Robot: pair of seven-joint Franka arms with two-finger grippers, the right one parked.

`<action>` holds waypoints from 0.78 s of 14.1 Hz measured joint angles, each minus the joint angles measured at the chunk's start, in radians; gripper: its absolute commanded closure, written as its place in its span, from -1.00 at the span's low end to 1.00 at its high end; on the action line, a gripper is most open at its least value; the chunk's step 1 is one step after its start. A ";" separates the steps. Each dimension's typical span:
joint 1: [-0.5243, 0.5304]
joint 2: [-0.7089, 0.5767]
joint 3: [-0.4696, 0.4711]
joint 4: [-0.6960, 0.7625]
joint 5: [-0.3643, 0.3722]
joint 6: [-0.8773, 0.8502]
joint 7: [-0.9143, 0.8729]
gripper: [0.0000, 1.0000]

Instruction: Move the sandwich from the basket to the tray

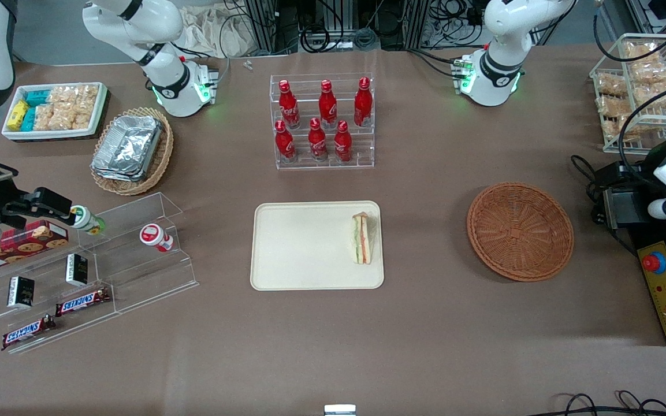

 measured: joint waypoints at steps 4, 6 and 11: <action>0.000 0.000 -0.001 0.000 0.002 0.000 0.000 -1.00; -0.012 0.000 0.003 0.000 0.002 0.000 0.000 -1.00; -0.330 -0.001 0.339 0.002 0.000 0.001 0.000 -1.00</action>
